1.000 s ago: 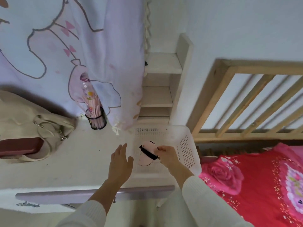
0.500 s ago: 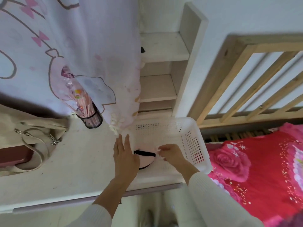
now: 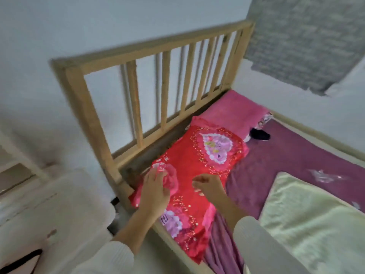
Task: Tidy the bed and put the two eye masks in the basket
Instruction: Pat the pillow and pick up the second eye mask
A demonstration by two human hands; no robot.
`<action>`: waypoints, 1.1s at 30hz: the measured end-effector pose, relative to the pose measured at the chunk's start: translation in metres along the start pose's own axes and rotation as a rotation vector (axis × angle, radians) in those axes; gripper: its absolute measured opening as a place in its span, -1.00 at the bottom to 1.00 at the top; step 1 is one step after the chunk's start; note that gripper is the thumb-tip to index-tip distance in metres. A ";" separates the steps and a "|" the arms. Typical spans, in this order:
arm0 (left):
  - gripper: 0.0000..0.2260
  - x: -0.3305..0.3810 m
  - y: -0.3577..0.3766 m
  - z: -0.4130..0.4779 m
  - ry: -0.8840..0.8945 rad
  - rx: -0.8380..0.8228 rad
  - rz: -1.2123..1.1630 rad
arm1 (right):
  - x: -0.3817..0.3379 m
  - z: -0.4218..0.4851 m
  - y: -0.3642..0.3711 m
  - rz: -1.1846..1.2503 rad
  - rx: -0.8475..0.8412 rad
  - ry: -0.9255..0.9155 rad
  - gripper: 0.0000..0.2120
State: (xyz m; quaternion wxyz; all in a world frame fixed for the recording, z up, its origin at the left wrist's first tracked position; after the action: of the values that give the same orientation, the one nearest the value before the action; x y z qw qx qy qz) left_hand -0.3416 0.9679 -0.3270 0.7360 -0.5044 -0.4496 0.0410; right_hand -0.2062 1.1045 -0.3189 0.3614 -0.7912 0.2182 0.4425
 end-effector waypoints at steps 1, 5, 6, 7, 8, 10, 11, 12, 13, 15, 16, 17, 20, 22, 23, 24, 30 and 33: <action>-0.55 0.023 0.025 0.004 0.039 -0.046 0.010 | 0.017 0.003 -0.031 0.033 0.033 0.037 -0.82; -0.53 0.108 0.124 0.008 0.040 -0.188 -0.009 | 0.084 0.017 -0.146 0.106 0.136 0.163 -0.89; -0.54 0.127 0.151 0.006 0.048 -0.248 -0.007 | 0.101 0.019 -0.172 0.122 0.162 0.195 -0.89; -0.55 0.144 0.177 0.004 0.060 -0.310 0.002 | 0.117 0.021 -0.198 0.130 0.189 0.226 -0.89; -0.55 0.160 0.200 0.001 0.073 -0.366 0.014 | 0.133 0.022 -0.221 0.128 0.214 0.259 -0.88; -0.55 0.188 0.238 -0.001 0.089 -0.450 0.033 | 0.159 0.027 -0.263 0.108 0.242 0.320 -0.88; -0.55 0.201 0.253 0.002 0.094 -0.479 0.044 | 0.170 0.031 -0.280 0.096 0.246 0.340 -0.90; -0.54 0.212 0.266 0.008 0.099 -0.503 0.057 | 0.179 0.037 -0.296 0.086 0.249 0.354 -0.92; -0.54 0.221 0.278 0.016 0.109 -0.523 0.074 | 0.187 0.046 -0.309 0.077 0.253 0.363 -0.93; -0.54 0.237 0.299 0.040 0.137 -0.555 0.108 | 0.198 0.068 -0.332 0.059 0.264 0.386 -0.95; -0.54 0.245 0.308 0.056 0.154 -0.567 0.120 | 0.202 0.081 -0.341 0.055 0.270 0.398 -0.95; -0.54 0.252 0.316 0.073 0.173 -0.572 0.126 | 0.205 0.095 -0.349 0.050 0.273 0.409 -0.94; -0.54 0.271 0.350 0.135 0.242 -0.570 0.141 | 0.213 0.151 -0.370 0.004 0.279 0.418 -0.91; -0.54 0.277 0.381 0.178 0.294 -0.565 0.183 | 0.220 0.198 -0.380 -0.042 0.297 0.419 -0.84; -0.55 0.277 0.400 0.199 0.325 -0.561 0.209 | 0.225 0.224 -0.384 -0.062 0.314 0.419 -0.82; -0.54 0.274 0.420 0.219 0.355 -0.564 0.246 | 0.232 0.250 -0.387 -0.082 0.329 0.418 -0.82; -0.42 0.235 0.532 0.317 0.556 -0.518 0.487 | 0.281 0.384 -0.375 -0.109 0.333 0.402 -0.69; -0.40 0.214 0.569 0.357 0.627 -0.440 0.506 | 0.299 0.439 -0.367 -0.181 0.323 0.325 -0.76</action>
State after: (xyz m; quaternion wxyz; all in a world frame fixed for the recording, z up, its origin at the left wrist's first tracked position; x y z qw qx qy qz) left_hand -0.2423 1.6074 -0.6064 0.6788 -0.7307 -0.0658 -0.0319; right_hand -0.0466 1.6689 -0.5888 0.4816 -0.8001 0.2698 0.2346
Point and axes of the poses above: each hand's wrist, its own z-axis towards the middle knuckle, its own y-axis out of the palm, x = y × z, the point moved 5 cm from there along z, towards the middle knuckle, and after that the axes turned 3 degrees about x, right-handed, at the moved point
